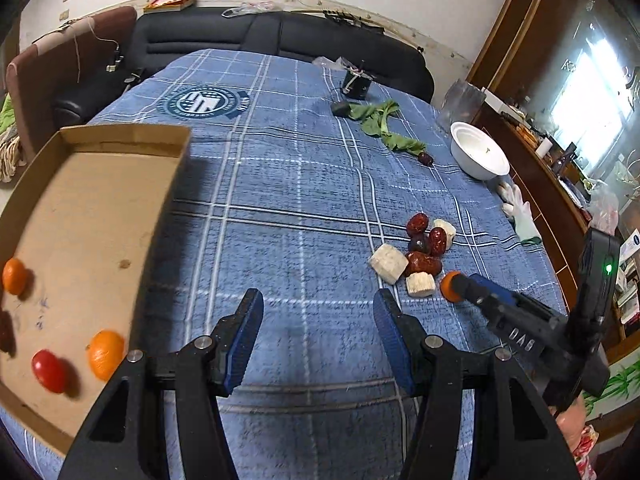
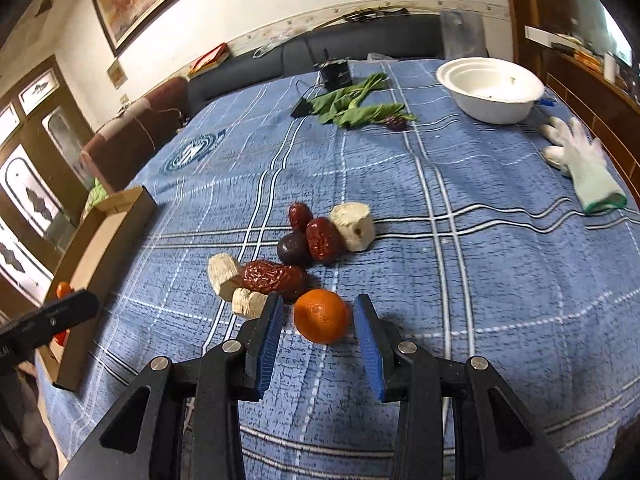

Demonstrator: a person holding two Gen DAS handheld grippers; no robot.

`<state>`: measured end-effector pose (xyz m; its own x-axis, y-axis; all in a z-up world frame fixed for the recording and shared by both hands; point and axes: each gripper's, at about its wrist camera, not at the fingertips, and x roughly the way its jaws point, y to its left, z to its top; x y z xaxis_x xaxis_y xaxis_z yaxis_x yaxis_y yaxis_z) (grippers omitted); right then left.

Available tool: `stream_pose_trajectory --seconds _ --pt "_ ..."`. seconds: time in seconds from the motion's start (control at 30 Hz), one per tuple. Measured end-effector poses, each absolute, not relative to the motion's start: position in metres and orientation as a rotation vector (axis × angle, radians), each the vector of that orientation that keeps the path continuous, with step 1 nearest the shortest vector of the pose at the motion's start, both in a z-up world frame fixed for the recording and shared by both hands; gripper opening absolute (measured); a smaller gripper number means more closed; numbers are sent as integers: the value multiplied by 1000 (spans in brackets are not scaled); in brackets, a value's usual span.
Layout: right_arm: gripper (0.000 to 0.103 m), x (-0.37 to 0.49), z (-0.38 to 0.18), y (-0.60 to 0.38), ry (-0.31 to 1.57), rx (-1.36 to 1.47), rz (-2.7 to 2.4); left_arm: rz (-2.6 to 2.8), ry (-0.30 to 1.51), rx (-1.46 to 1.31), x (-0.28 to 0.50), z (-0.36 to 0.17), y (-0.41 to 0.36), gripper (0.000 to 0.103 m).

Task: Organize fruits
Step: 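Grasp the small mandarin with the right tool while the left tool grasps a white chunk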

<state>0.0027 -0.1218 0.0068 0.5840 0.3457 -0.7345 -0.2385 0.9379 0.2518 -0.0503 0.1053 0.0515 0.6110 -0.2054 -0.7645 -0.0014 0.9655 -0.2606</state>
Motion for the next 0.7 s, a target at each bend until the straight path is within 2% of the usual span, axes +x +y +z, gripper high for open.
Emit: stream_pose_trajectory --seconds 0.2,0.27,0.5,0.6,0.7 --pt "39 8 -7 -119 893 105 335 -173 951 -268 -17 34 84 56" --pt "33 9 -8 -120 886 108 334 -192 969 -259 -6 28 75 56" --pt "33 9 -8 -131 875 157 337 -241 956 -190 8 18 57 56" --pt "33 8 -8 -133 873 163 331 -235 961 -171 10 14 57 51" --pt "33 8 -8 -134 869 169 322 -257 944 -186 9 11 59 50"
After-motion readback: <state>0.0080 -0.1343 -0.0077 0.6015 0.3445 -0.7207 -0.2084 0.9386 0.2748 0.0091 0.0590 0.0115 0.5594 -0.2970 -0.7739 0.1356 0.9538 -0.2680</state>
